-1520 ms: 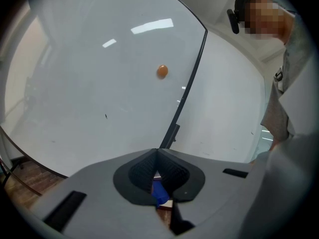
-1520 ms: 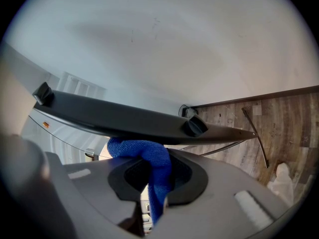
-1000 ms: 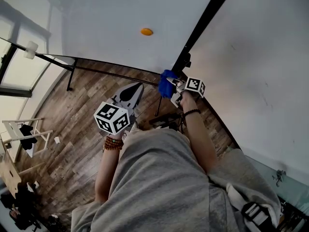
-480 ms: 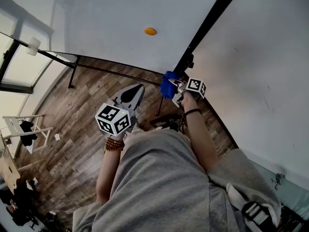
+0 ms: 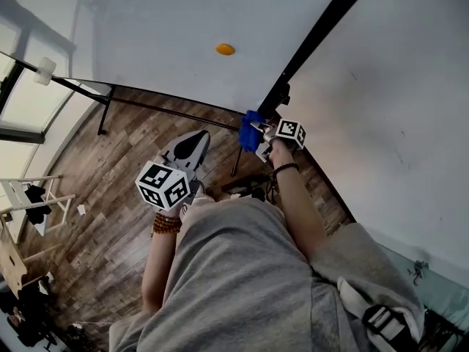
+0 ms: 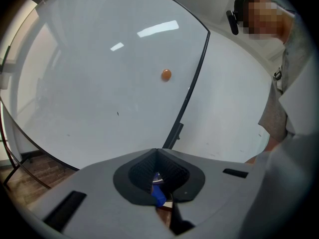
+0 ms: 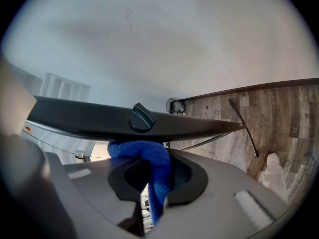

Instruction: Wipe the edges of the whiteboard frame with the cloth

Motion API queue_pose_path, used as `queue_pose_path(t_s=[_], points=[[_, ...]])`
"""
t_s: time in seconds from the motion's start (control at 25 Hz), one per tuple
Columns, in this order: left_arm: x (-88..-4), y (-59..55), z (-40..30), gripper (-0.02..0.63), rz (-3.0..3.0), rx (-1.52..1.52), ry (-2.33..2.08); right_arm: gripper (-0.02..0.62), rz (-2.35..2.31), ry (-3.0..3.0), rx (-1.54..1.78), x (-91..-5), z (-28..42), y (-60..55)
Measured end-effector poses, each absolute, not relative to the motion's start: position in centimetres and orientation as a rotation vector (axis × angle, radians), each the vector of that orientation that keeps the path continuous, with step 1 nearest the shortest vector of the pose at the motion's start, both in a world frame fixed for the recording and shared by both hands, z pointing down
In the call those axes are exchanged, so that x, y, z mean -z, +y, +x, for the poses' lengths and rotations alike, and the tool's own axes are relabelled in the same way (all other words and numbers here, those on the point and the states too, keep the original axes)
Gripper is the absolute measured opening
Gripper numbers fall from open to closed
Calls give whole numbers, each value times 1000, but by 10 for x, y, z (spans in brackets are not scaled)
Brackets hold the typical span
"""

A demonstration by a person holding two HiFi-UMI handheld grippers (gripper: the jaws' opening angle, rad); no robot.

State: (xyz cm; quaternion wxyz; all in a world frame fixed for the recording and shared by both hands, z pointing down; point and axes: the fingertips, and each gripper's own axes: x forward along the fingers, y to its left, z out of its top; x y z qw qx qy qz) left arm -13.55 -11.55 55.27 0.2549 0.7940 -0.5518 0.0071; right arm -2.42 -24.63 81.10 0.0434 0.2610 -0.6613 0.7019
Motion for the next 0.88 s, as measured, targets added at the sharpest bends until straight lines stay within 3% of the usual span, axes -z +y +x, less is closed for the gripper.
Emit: queue_pose_path(t_s=[0.88], points=[[-550,-91,-144,8,2156,1,-1494,63,949,-1839,-2156,-859,-7,-236]])
